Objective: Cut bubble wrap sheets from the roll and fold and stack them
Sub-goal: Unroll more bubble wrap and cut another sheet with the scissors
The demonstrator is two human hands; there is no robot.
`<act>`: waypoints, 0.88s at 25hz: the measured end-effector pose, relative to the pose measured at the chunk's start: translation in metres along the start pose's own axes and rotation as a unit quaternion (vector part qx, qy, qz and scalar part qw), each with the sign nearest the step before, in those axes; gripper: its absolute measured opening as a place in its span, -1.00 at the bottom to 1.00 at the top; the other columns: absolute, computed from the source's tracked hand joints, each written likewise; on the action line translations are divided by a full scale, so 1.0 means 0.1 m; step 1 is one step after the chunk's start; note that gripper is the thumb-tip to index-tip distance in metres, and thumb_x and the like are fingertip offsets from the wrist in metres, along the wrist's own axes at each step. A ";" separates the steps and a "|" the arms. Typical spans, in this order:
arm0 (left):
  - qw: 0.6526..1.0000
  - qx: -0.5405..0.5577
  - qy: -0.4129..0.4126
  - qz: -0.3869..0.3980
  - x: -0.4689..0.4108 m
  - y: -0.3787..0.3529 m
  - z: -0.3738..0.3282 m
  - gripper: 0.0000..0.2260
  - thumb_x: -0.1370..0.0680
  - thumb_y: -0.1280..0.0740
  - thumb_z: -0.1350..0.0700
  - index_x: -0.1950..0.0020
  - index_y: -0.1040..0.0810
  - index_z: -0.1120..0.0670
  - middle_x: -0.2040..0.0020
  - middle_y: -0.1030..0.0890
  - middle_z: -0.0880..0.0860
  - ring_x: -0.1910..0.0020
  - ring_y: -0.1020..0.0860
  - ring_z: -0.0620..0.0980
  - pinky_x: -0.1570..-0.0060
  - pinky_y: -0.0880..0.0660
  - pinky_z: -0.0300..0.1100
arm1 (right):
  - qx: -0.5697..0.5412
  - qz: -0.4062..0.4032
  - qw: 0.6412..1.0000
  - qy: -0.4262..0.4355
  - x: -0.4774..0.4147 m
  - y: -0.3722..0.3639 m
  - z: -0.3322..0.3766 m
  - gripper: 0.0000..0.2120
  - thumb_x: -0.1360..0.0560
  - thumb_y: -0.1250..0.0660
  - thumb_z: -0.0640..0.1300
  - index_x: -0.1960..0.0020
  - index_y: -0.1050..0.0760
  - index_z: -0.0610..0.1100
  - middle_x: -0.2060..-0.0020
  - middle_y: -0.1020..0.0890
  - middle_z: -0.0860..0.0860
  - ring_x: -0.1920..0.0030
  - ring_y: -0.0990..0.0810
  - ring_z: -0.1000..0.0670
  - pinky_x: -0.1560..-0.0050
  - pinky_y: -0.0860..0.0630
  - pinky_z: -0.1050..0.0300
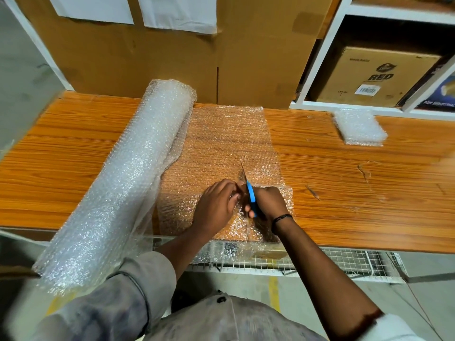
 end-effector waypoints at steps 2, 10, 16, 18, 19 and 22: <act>1.000 0.000 -0.002 -0.003 -0.01 0.00 0.00 -0.84 -0.65 -0.29 0.08 -0.17 -0.55 0.12 -0.11 -0.57 -0.01 -0.08 -0.51 -0.01 -0.05 -0.47 -0.10 | 0.033 -0.008 0.999 0.009 -0.05 0.01 0.01 -0.61 -0.51 -0.52 0.03 0.27 -0.65 -0.30 0.44 -0.64 -0.19 0.57 -0.50 -0.05 0.56 -0.35 0.30; 1.000 0.014 -0.012 -0.019 -0.01 0.01 -0.01 -0.92 -0.66 -0.32 0.09 -0.10 -0.56 0.07 -0.07 -0.57 -0.05 -0.04 -0.51 -0.03 0.01 -0.42 -0.16 | 0.003 -0.001 1.000 -0.002 -0.18 -0.01 0.03 -0.61 -0.46 -0.54 0.05 0.25 -0.68 -0.31 0.43 -0.63 -0.20 0.52 -0.50 -0.09 0.44 -0.44 0.17; 0.999 0.021 -0.026 -0.026 0.00 0.00 -0.01 -0.90 -0.67 -0.31 0.07 -0.11 -0.56 0.06 -0.09 -0.57 -0.06 -0.06 -0.53 -0.03 -0.03 -0.44 -0.13 | 0.030 -0.017 0.999 0.012 -0.27 0.00 0.10 -0.57 -0.46 -0.55 0.03 0.23 -0.67 -0.38 0.45 -0.62 -0.20 0.56 -0.48 -0.06 0.51 -0.38 0.24; 0.999 0.027 -0.031 -0.028 0.00 0.00 -0.01 -0.91 -0.67 -0.31 0.07 -0.11 -0.56 0.05 -0.09 -0.57 -0.07 -0.08 -0.53 -0.04 -0.04 -0.45 -0.13 | 0.034 -0.021 0.999 0.015 -0.30 0.00 0.12 -0.62 -0.48 -0.54 -0.01 0.28 -0.66 -0.34 0.49 -0.60 -0.18 0.58 -0.47 -0.05 0.50 -0.38 0.23; 0.999 0.029 -0.032 -0.028 0.00 0.01 -0.01 -0.92 -0.67 -0.31 0.07 -0.11 -0.56 0.05 -0.09 -0.57 -0.07 -0.08 -0.53 -0.04 -0.04 -0.46 -0.12 | 0.036 -0.022 0.999 0.013 -0.31 0.00 0.13 -0.64 -0.48 -0.53 -0.04 0.31 -0.65 -0.31 0.51 -0.59 -0.16 0.59 -0.47 -0.04 0.49 -0.38 0.22; 0.999 0.028 -0.032 -0.030 0.00 0.01 -0.02 -0.91 -0.67 -0.30 0.06 -0.10 -0.56 0.05 -0.08 -0.57 -0.07 -0.07 -0.53 -0.04 -0.03 -0.47 -0.09 | 0.025 -0.016 1.000 0.007 -0.34 -0.02 0.15 -0.68 -0.46 -0.53 -0.03 0.33 -0.65 -0.25 0.50 -0.60 -0.17 0.58 -0.48 -0.06 0.50 -0.41 0.23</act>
Point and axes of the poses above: each hand's wrist, its own x-axis away from the middle knuckle, its own y-axis out of the back of the hand, z = x × y, the point moved 4 cm from there along -x, towards the middle knuckle
